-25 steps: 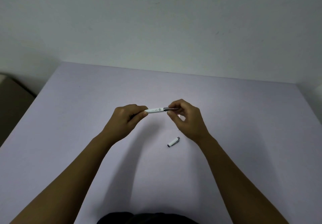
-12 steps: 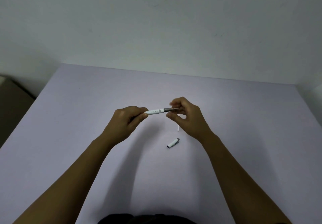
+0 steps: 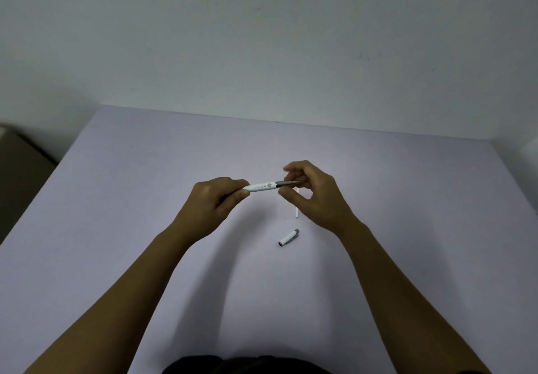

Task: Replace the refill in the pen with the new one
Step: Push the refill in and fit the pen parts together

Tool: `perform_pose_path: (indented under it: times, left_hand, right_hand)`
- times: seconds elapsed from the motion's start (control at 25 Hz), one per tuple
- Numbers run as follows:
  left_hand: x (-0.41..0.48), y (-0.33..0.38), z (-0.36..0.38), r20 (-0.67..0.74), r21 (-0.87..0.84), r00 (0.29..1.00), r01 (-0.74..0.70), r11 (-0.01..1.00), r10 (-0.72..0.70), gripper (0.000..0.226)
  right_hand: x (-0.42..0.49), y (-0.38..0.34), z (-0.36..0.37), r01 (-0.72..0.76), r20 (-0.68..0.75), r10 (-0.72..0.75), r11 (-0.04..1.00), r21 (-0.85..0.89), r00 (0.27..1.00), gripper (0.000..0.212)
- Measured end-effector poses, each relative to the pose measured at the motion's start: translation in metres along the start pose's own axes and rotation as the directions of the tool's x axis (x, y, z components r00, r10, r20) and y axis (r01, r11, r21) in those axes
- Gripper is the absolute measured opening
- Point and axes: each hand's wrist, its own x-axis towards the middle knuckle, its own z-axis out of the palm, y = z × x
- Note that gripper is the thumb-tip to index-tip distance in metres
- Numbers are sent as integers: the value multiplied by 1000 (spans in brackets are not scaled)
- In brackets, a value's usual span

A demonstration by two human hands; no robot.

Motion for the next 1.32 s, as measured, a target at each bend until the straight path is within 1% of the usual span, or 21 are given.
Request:
perform_pose_path:
  times: [0.08,0.16,0.2,0.24,0.32,0.44,0.52,0.68,0.8,0.96,1.08,1.12,1.16,1.2,1.32]
  left_hand:
    - [-1,0,1,2,-5,1000,-2,1000,2,12]
    - [-1,1,2,2,-8,1000,-5,1000,5,12]
    - [-1,1,2,-3,-8,1000,-7,1000,7,12]
    - [0,2,3,-11,-6,1000,-8,1000,8,12]
    - [1,2,2,-17,3,1000,-8,1000,8,12]
    - [1,2,3,-5,1,1000,-13,1000,13,13]
    - [1,3,3,-5,-6,1000,-17,1000,17,13]
    - [1,4,2,-6,2,1000,-23,1000,23,13]
    - [0,4,2,-1,0,1000,-21,1000,21,16]
    - [0,5,0,-2,7,1000,-20,1000,20,18]
    - [-1,6,1,6,2,1000,-24,1000,24,18]
    - [-1,7,1,4,-1,1000,-23,1000,23,18]
    - [0,7,1,2,-2,1000,-21,1000,21,18]
    - [0,7,1,2,-2,1000,-21,1000,21,18]
    - [0,7,2,5,-3,1000,-24,1000,24,18]
  right_hand:
    - [0,1,1,11,10,-11,1000,0,1000,4]
    - [1,0,1,-10,2,10,1000,-21,1000,10]
    - [1,1,1,-18,0,18,1000,-10,1000,8]
    - [0,0,1,-13,8,13,1000,8,1000,8]
    - [-3,0,2,30,19,-30,1000,4,999,15]
    - [-2,2,3,11,22,-10,999,-33,1000,5]
    - [-1,2,1,-15,1,15,999,-29,1000,9]
    - [-3,2,-1,20,30,-19,999,-26,999,2]
    - [-1,-1,-2,28,15,-27,997,-73,1000,15]
    - [-3,-2,-5,30,36,-28,998,-54,999,3]
    - [-2,-2,-5,19,36,-16,996,-86,999,19]
    - [-2,-2,-5,7,32,-4,997,-73,999,17]
    - [-2,-2,-6,6,36,-3,998,-61,999,9]
    - [-2,-3,-7,16,39,-14,997,-71,999,5]
    - [-2,-3,-8,55,53,-48,989,-134,997,9]
